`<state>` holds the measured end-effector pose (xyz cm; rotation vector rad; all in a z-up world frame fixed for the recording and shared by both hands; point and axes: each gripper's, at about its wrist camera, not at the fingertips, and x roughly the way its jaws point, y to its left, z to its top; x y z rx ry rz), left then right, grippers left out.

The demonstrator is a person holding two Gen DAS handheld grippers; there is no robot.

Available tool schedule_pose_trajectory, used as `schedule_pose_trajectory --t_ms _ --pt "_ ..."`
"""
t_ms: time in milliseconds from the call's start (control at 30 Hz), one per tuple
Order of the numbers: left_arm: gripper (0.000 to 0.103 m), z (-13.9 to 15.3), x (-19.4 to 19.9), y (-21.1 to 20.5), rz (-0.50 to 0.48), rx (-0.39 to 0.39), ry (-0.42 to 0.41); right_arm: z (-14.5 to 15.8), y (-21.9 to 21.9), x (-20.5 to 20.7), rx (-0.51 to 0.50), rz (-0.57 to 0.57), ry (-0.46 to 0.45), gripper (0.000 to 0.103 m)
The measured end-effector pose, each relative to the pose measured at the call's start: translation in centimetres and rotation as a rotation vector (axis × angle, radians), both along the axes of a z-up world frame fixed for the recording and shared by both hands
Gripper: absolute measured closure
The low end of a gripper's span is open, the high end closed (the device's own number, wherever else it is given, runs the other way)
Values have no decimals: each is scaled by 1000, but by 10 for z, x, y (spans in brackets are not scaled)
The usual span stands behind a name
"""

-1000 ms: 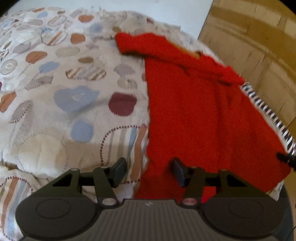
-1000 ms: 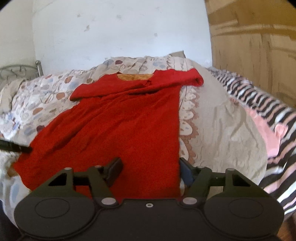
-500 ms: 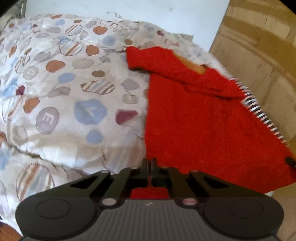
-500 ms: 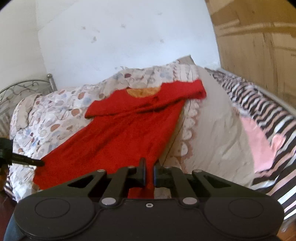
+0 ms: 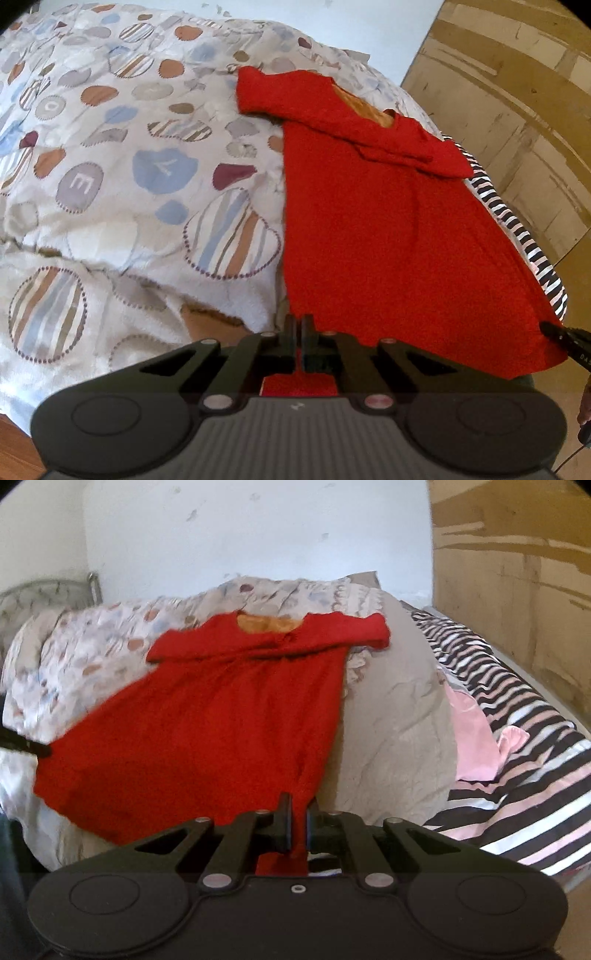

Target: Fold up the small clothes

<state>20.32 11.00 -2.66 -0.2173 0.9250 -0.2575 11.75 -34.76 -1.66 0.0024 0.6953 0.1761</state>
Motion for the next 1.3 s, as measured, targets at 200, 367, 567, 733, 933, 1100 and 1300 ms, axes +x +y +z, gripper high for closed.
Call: schedule_pose_trajectory --t_ms 200,367,567,733,933,1100,1300 --pt "101 2 -3 -7 -26 51 -19 -6 11 -6 -107 33 -24 66" --pt "67 10 -10 -15 -27 101 -58 -6 25 -25 -208 134 -90 33" --pt "12 22 -21 -25 0 188 -164 -21 64 -47 -452 319 -150 14" --pt "1 25 -24 -36 5 212 -200 -50 90 -37 -671 329 -123 13" --pt "1 23 -27 -46 -33 235 -209 -81 107 -31 -913 348 -178 22" --pt "1 22 -35 -57 -91 275 -250 -82 108 -42 -932 431 -168 60" --pt "0 20 -46 -77 -185 357 -320 -47 96 -40 -829 425 -153 98"
